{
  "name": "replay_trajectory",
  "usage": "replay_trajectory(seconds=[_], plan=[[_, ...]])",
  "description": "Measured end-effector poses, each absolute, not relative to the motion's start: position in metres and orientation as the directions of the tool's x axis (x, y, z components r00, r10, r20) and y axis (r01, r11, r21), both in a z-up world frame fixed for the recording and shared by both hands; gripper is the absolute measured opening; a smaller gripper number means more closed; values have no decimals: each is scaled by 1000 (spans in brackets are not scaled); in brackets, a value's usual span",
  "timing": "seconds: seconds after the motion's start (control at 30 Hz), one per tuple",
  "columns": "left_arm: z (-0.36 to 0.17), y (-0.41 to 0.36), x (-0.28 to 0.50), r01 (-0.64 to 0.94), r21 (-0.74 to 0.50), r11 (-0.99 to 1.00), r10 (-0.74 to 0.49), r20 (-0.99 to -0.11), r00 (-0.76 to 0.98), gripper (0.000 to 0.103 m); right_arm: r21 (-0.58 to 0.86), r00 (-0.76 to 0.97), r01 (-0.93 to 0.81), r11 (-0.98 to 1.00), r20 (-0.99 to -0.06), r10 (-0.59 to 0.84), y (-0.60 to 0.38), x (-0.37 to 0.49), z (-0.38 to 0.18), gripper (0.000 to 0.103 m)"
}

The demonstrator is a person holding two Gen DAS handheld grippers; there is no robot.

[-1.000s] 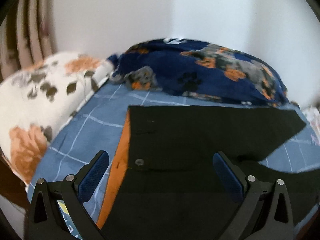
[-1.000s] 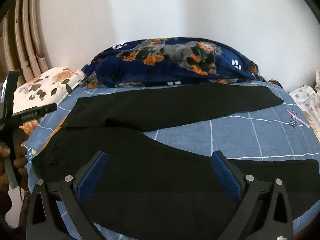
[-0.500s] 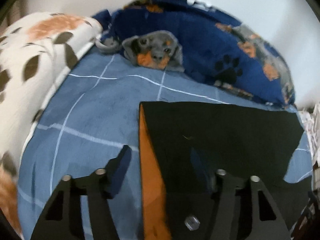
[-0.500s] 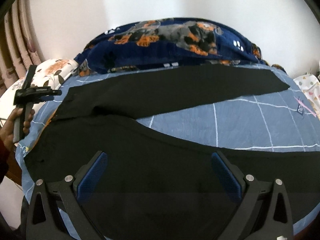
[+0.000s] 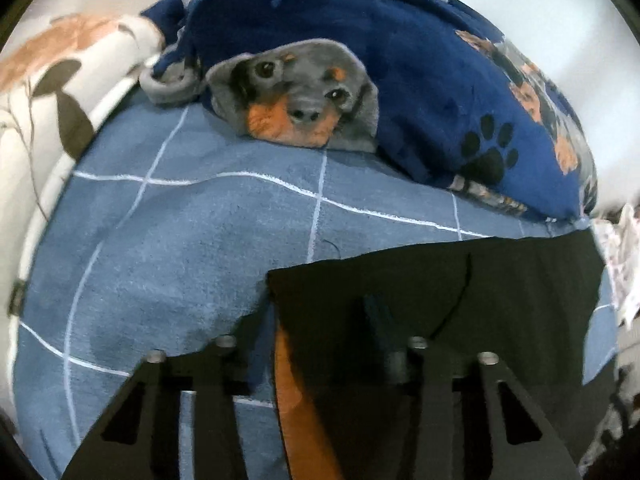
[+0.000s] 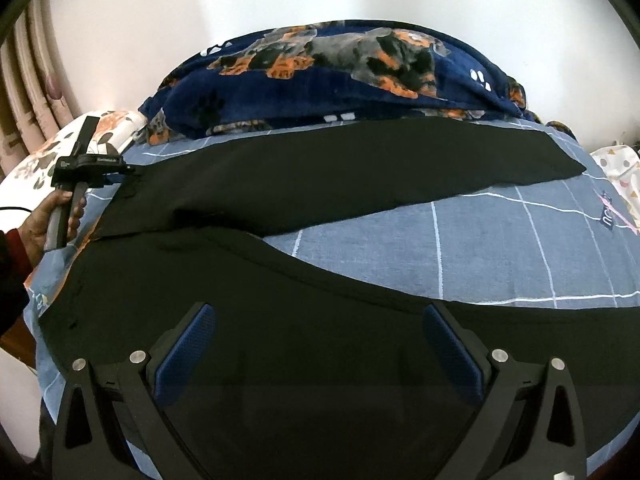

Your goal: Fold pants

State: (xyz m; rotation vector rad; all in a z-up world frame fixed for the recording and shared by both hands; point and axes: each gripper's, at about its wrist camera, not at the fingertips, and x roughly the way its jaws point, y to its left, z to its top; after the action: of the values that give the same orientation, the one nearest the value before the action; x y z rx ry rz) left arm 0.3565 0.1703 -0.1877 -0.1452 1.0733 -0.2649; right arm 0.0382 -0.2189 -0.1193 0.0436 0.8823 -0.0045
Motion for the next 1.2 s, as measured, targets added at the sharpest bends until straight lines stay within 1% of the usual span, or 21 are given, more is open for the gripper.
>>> replay_trajectory(seconds=[0.03,0.07,0.1,0.13,0.23,0.33,0.43,0.5,0.57,0.63,0.67,0.77,0.87,1.03,1.13,1.2], plan=[[-187,176,355,118,-241,963,-268,-843,467,11,36,634,22,999,-773,14,-219,39,-120,103],[-187,184,354,103,-289,952,-303,-826,475,10,37,634,22,999,-773,15,-219,39,-120,103],[-186,190,351,97,-307,947,-315,-818,481,9,38,632,21,999,-774,16,-218,39,-120,103],[-185,192,347,93,-305,948,-310,-812,495,8,37,632,20,999,-775,15,-218,40,-120,103],[-173,181,334,110,-238,965,-259,-801,539,8,30,639,20,999,-769,10,-219,41,-115,103],[-152,176,316,112,-257,960,-272,-756,596,8,42,653,25,999,-757,16,-224,44,-107,103],[-132,167,295,127,-263,956,-282,-715,639,8,88,672,31,996,-739,44,-234,50,-97,103],[-118,163,274,152,-264,953,-296,-686,664,8,146,685,30,989,-724,86,-244,58,-90,103],[-102,154,244,184,-240,953,-298,-652,697,8,212,690,25,977,-711,136,-256,65,-85,103],[-88,145,216,212,-225,951,-307,-621,721,8,327,683,32,944,-696,219,-272,82,-82,103],[-84,141,207,218,-223,950,-310,-612,727,8,401,689,40,915,-675,266,-284,91,-79,103],[-74,134,167,242,-213,946,-322,-586,744,8,563,695,89,822,-626,354,-313,119,-80,103],[-72,130,130,257,-236,937,-348,-578,738,8,685,701,123,718,-572,425,-333,148,-84,103],[-79,126,85,251,-290,923,-379,-590,712,8,734,663,162,659,-575,479,-347,204,-94,103],[-88,124,67,231,-335,913,-397,-610,685,8,754,647,232,614,-591,482,-357,229,-109,103],[-93,123,60,220,-346,912,-398,-623,673,8,779,619,278,562,-593,516,-362,246,-126,103]])
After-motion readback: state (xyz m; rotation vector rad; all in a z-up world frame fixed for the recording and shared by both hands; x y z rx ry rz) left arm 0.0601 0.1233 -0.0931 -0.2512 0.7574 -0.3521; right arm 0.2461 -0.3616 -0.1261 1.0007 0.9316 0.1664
